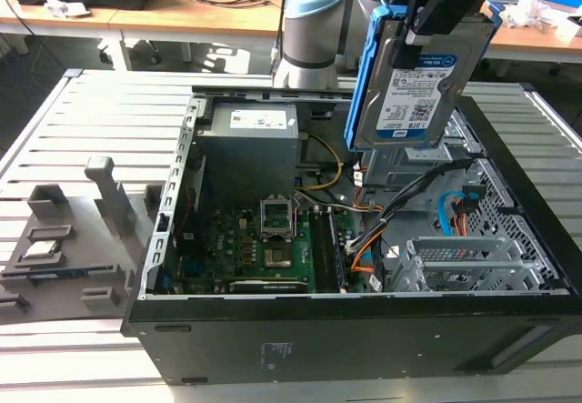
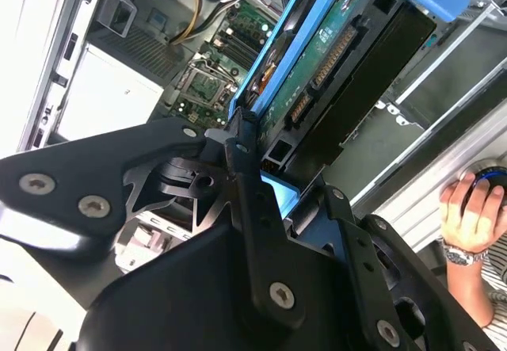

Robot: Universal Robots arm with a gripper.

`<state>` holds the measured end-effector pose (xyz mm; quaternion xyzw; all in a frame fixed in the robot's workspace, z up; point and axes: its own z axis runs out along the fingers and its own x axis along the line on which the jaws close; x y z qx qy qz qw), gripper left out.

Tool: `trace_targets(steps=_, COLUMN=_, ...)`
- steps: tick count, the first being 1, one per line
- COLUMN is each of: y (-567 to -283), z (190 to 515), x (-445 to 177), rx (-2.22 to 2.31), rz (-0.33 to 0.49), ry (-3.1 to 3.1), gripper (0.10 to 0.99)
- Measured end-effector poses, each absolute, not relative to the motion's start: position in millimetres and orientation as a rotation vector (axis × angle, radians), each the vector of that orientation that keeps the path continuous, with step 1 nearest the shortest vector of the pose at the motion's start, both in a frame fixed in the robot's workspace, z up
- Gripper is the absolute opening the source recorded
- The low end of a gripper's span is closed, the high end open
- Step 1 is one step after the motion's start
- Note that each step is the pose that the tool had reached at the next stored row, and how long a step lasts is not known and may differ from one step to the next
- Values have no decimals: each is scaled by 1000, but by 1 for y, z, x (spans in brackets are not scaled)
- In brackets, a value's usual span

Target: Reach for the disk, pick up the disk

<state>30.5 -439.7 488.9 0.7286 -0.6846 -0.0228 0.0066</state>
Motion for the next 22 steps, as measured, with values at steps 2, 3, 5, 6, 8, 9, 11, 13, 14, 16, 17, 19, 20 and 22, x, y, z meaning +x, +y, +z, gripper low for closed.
trace_targets(steps=2, y=-443, z=489, x=30, rx=2279, rz=-71, ry=-2142, gripper=365)
trace_targets(steps=3, y=-444, z=489, x=30, rx=2279, rz=-71, ry=-2142, gripper=365)
trace_targets(steps=5, y=-446, z=489, x=30, rx=2279, rz=-71, ry=-2142, gripper=365)
trace_targets(steps=6, y=-447, z=489, x=30, rx=2279, rz=-71, ry=-2142, gripper=365)
trace_targets(steps=8, y=-449, z=489, x=30, rx=2279, rz=-71, ry=-2142, gripper=365)
trace_targets(steps=9, y=-451, z=489, x=30, rx=2279, rz=-71, ry=-2142, gripper=365)
trace_targets(steps=11, y=-453, z=489, x=30, rx=2279, rz=-71, ry=-2142, gripper=365)
trace_targets(steps=13, y=-455, z=489, x=30, rx=2279, rz=-71, ry=-2142, gripper=365)
trace_targets(steps=14, y=-456, z=489, x=30, rx=2279, rz=-71, ry=-2142, gripper=365)
trace_targets(steps=16, y=-460, z=489, x=30, rx=2279, rz=-71, ry=-2142, gripper=365)
trace_targets(steps=17, y=-461, z=489, x=30, rx=2279, rz=-71, ry=-2142, gripper=365)
trace_targets(steps=19, y=-463, z=489, x=30, rx=2279, rz=-71, ry=-2142, gripper=365)
trace_targets(steps=20, y=-464, z=489, x=30, rx=2279, rz=-71, ry=-2142, gripper=365)
trace_targets(steps=22, y=-466, z=489, x=30, rx=2279, rz=-71, ry=-2142, gripper=365)
